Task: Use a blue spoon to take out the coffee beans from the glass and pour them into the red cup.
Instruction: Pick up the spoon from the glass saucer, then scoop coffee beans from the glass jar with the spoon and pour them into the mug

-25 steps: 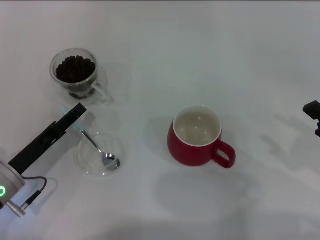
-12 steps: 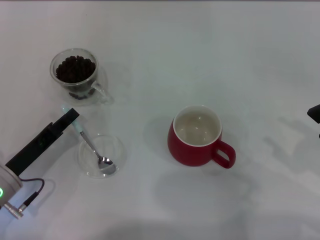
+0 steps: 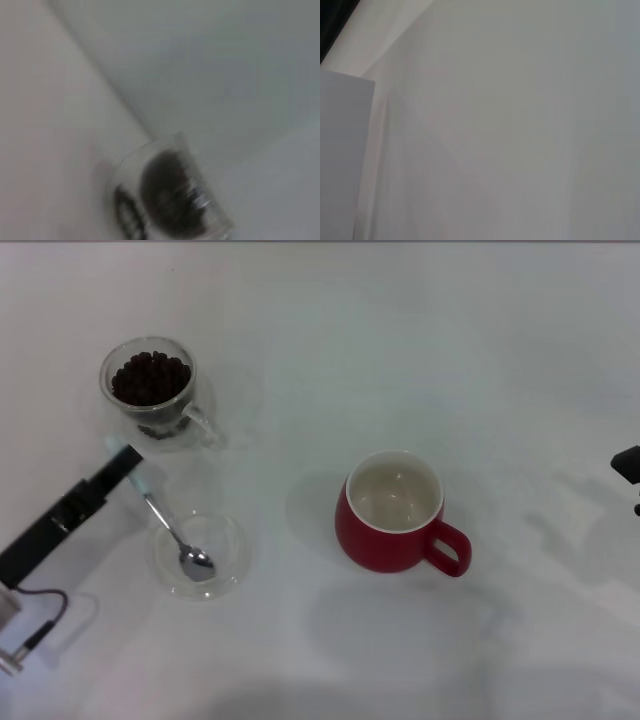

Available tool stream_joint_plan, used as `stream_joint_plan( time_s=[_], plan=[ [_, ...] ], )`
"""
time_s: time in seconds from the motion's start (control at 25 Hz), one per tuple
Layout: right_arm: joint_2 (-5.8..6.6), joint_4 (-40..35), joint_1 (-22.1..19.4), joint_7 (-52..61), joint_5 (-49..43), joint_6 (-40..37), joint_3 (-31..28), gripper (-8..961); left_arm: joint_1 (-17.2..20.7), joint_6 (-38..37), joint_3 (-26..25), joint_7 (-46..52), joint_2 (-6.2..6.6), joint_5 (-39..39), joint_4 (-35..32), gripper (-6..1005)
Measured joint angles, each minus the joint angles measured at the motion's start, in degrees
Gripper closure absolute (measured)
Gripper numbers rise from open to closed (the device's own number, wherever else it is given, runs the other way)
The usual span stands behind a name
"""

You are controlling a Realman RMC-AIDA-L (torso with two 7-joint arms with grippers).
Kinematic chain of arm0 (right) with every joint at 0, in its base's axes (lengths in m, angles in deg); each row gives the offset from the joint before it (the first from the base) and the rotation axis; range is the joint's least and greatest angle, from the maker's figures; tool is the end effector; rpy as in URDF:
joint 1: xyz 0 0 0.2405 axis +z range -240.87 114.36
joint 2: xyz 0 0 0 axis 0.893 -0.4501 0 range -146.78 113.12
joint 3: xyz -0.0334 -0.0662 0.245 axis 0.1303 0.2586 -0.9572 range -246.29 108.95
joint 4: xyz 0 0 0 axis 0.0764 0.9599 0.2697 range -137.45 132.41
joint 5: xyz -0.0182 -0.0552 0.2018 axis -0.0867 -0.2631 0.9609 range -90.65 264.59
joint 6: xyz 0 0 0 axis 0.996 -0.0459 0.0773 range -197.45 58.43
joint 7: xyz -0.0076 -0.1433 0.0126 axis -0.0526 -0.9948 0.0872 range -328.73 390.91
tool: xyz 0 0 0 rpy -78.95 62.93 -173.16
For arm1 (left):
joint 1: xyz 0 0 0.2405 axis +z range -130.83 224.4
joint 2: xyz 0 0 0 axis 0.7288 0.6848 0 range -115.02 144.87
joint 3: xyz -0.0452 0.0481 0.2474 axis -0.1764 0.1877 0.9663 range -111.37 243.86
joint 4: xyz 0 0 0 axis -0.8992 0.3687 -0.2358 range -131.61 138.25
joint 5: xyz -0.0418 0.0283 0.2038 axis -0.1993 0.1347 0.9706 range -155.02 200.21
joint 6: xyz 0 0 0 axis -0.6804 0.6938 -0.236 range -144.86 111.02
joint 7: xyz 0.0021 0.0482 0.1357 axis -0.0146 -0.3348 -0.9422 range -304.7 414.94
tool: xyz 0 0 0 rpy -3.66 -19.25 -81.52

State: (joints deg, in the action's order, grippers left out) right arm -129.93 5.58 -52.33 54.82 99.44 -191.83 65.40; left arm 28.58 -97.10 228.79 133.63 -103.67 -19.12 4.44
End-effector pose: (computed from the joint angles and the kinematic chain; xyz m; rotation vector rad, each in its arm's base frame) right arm 0.3290 0.1545 0.0360 -2.0589 0.1823 1.2216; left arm -0.3422 0.2393 -0.0553 -1.8410 -1.5851 -1.2138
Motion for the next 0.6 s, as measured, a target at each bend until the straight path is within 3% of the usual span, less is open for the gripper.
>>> stream_joint_plan(
  time_s=[0.36, 0.6],
  plan=[
    [-0.09, -0.15, 1.13, -0.12, 0.0, 0.16, 0.21, 308, -2.38, -16.1, -0.26, -2.54, 0.28, -1.31, 8.97, 870],
    [-0.62, -0.36, 2.13, -0.75, -0.08, 0.05, 0.42, 308, -6.49, -19.84, 0.13, -6.6, 2.31, -4.09, 15.5, 869]
  ],
)
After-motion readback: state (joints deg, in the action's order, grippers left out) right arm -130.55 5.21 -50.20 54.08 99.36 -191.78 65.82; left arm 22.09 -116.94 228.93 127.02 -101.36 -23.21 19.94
